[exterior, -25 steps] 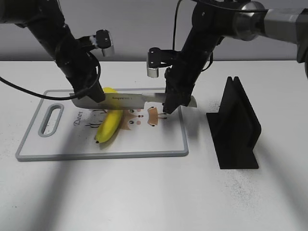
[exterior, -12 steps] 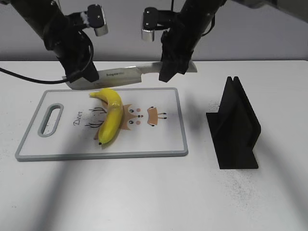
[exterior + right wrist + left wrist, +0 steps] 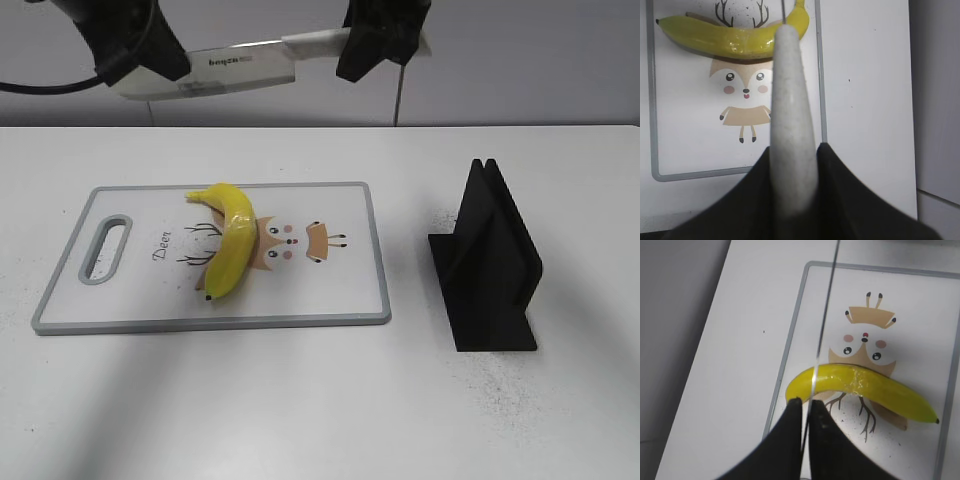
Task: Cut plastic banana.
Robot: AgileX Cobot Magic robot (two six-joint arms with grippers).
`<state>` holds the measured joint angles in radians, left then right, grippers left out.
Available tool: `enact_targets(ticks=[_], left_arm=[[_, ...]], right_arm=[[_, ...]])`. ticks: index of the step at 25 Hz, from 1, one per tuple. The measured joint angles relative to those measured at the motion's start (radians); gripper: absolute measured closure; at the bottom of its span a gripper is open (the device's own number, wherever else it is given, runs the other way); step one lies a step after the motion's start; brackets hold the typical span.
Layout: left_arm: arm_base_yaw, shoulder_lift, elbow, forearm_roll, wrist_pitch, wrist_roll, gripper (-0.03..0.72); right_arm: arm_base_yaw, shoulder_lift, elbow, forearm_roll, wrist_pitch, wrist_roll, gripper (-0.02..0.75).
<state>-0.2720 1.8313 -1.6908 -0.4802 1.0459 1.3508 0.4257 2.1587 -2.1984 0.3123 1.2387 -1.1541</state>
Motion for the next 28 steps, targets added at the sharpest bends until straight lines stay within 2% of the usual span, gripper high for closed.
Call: enact_targets(ticks=[9,11,13,17,19,22,28], left_arm=[[0.005,-0.006,0.001,-0.036,0.010,0.000,0.697],[0.005,-0.006,0.001,-0.043,0.008,-0.003,0.673],[0.006,-0.006,0.001,-0.063,-0.003,-0.012,0.592],[0.005,-0.006,0.001,-0.098,-0.002,-0.017,0.295],[0.005,-0.006,0.001,-0.117,0.004,-0.018,0.172],[0.005,-0.014,0.002,-0.162,-0.014,-0.018,0.100],[0.049,-0.066,0.003,-0.189,-0.087,-0.080,0.085]], right_arm=[[-0.002,-0.003,0.000,0.005,0.000,-0.041,0.563],[-0.003,-0.003,0.000,0.007,0.000,-0.046,0.563],[-0.003,-0.003,0.000,0.013,0.000,-0.045,0.568],[-0.004,-0.003,0.000,0.031,0.000,-0.037,0.576],[-0.004,-0.004,-0.001,0.036,0.000,-0.035,0.576],[-0.004,-0.004,-0.001,0.045,-0.004,-0.031,0.577],[-0.004,-0.004,-0.001,0.046,-0.007,-0.025,0.577]])
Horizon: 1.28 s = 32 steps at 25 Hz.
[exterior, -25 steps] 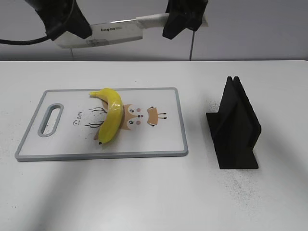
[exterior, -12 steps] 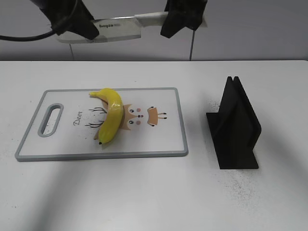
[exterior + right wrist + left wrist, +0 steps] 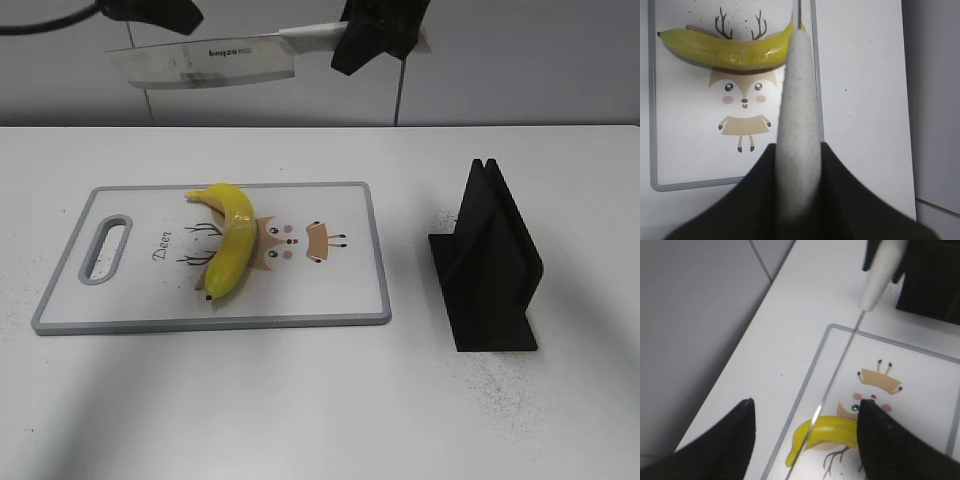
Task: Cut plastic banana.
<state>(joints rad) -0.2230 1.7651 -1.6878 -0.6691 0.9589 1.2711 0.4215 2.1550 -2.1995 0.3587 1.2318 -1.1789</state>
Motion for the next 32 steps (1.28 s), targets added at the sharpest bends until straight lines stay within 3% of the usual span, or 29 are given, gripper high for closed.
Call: enact_targets(ticks=[3,6,13,17,20,26,32], left_arm=[[0.044,-0.030,0.000,0.010,-0.040,-0.114,0.085],[0.084,-0.067,0.000,0.088,-0.059,-0.287,0.091],[0.117,-0.156,0.000,0.516,0.016,-0.807,0.098],[0.117,-0.186,0.000,0.716,0.153,-1.005,0.098],[0.120,-0.190,0.000,0.785,0.242,-1.076,0.098],[0.139,-0.197,0.023,0.774,0.258,-1.103,0.100],[0.172,-0.294,0.185,0.721,0.258,-1.110,0.099]], right_arm=[[0.000,0.000,0.000,0.007,-0.001,0.048,0.577],[0.000,0.000,0.000,0.007,-0.001,0.138,0.577],[0.000,0.000,0.000,0.007,-0.001,0.408,0.577],[0.000,0.000,0.000,-0.005,-0.001,0.564,0.577],[0.000,-0.001,0.000,-0.056,-0.001,0.715,0.577],[-0.002,-0.053,0.003,-0.247,0.000,1.050,0.577],[-0.020,-0.225,0.186,-0.320,-0.004,1.217,0.577]])
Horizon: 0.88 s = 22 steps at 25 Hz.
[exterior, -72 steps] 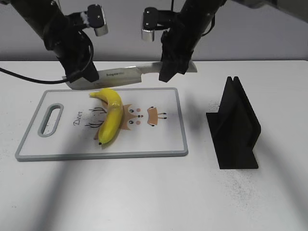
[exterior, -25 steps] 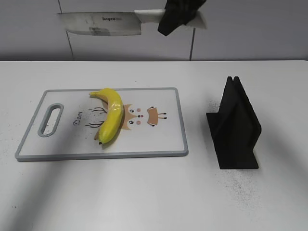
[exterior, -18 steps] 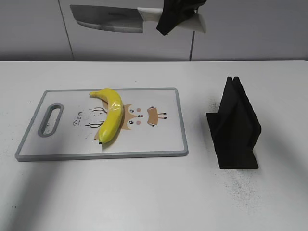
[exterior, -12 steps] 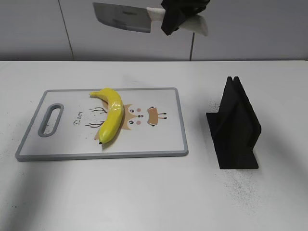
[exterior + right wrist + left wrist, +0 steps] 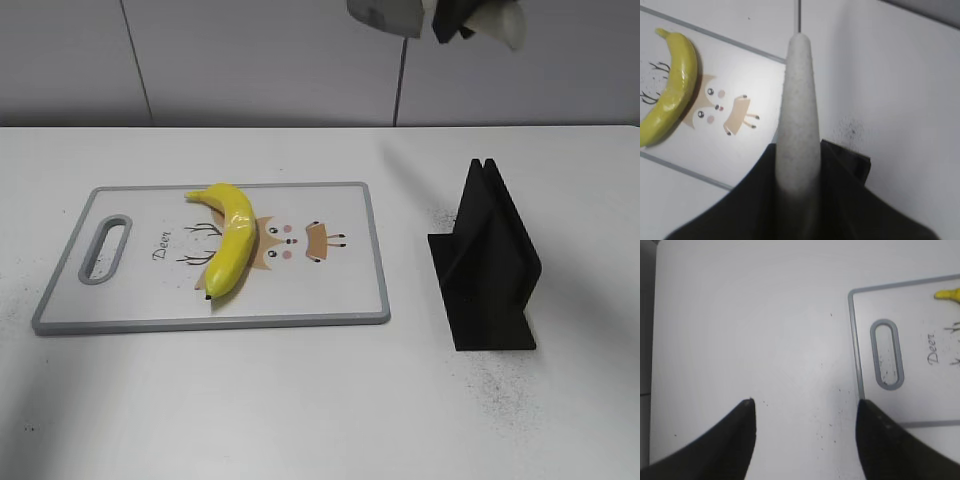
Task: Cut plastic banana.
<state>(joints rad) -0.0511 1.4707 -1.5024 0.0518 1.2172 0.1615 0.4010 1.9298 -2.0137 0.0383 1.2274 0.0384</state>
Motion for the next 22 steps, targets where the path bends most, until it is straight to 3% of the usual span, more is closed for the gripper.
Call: enact_targets(ticks=[4,12,22], left_arm=[[0.000,-0.135,0.150,-0.033,-0.001,0.000,0.099],[0.000,-0.414,0.415,-0.059,-0.061,0.000,0.111],[0.000,-0.651,0.723,-0.058,-0.087,-0.026,0.120]], right_arm=[[-0.028,-0.119,0.229,-0.009,-0.023,0.083,0.577],[-0.110,-0.381,0.621,-0.023,-0.211,0.208,0.577],[-0.111,-0.433,0.805,-0.020,-0.293,0.253,0.577]])
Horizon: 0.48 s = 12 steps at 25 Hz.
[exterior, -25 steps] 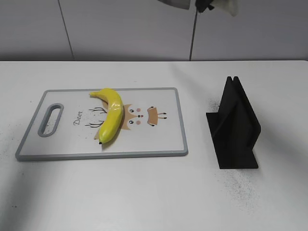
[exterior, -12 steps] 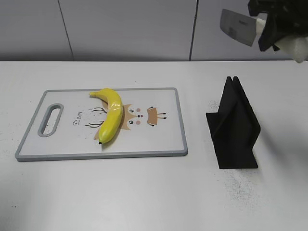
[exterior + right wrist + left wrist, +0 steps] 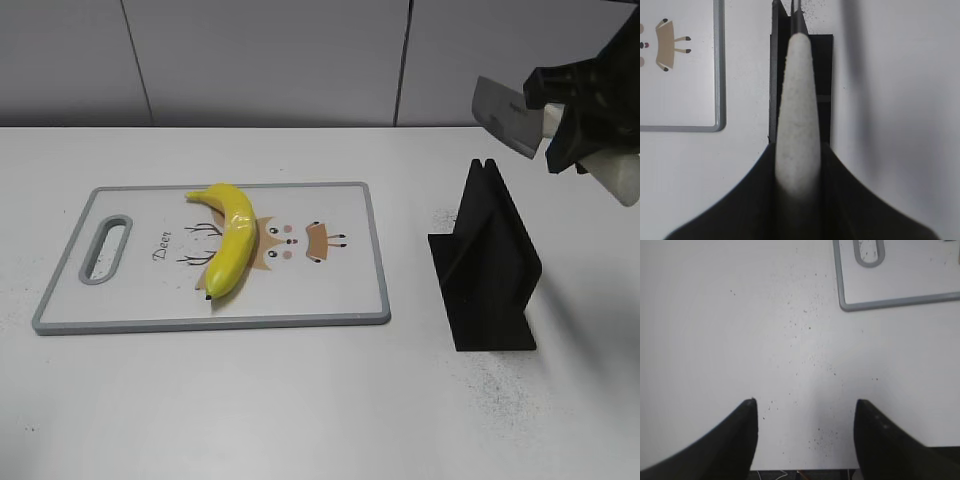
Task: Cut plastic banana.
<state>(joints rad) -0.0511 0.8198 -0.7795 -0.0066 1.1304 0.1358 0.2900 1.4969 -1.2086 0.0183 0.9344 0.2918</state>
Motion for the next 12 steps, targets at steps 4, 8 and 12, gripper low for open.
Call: enact_targets(ticks=[4,8,12], left_arm=[[0.000,-0.095,0.140,0.000,-0.021,-0.003,0.120],[0.000,-0.194,0.255,-0.004,-0.037,-0.004,0.120],[0.000,-0.305,0.300,-0.027,-0.042,-0.004,0.127]], right_arm=[[0.000,0.000,0.016,0.010,-0.012,0.002,0.578],[0.001,0.000,0.022,0.026,-0.016,0.003,0.578],[0.001,0.024,0.022,0.036,-0.016,0.003,0.577]])
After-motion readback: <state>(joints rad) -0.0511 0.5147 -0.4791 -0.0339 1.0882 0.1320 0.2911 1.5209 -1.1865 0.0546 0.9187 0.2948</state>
